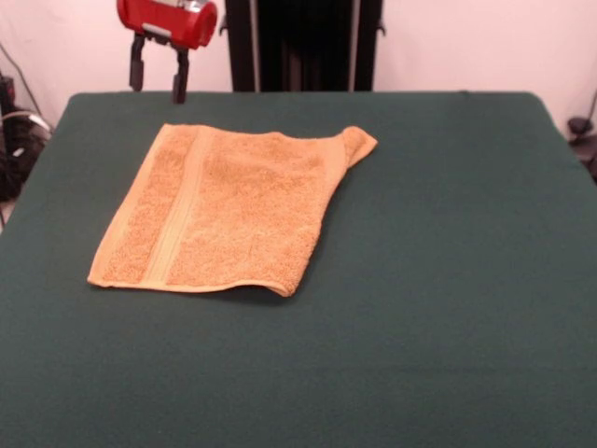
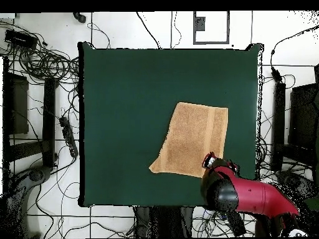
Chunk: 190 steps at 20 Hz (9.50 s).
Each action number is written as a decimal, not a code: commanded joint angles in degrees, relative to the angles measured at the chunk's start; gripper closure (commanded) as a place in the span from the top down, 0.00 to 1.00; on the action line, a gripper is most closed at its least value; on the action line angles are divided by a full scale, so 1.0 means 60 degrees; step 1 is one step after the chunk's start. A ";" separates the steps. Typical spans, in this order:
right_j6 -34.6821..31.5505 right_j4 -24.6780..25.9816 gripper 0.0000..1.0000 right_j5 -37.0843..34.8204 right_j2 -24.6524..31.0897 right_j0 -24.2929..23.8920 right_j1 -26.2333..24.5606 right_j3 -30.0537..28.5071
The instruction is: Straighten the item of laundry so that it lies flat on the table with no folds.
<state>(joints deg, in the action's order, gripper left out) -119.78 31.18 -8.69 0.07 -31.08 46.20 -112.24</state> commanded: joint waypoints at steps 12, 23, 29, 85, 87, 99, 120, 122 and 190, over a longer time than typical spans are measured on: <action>-0.0276 -0.0419 1.00 -0.1129 0.1264 0.1242 0.0209 0.0140; -0.1105 -0.2025 1.00 -0.2523 0.1199 0.2779 -0.0058 0.0865; -0.2223 -0.2389 1.00 -0.2014 -0.0059 0.4291 -0.0745 0.1073; -0.0295 -0.2874 1.00 -0.0163 -0.0029 0.3604 -0.2576 0.2317; -0.0074 -0.2805 1.00 -0.0366 0.0154 0.3443 -0.2427 0.2456; 0.0272 -0.2540 1.00 -0.0519 0.0906 0.2874 -0.2687 0.2994; -0.0530 -0.3066 1.00 -0.0730 0.0652 0.3763 -0.3459 0.4080; -0.0497 -0.3023 1.00 -0.0607 0.0747 0.3675 -0.3621 0.4118; -0.1327 -0.3086 1.00 -0.0291 -0.0173 0.3781 -0.2808 0.2859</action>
<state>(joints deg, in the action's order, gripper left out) -119.80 14.56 -12.47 -7.13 -11.35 33.36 -91.28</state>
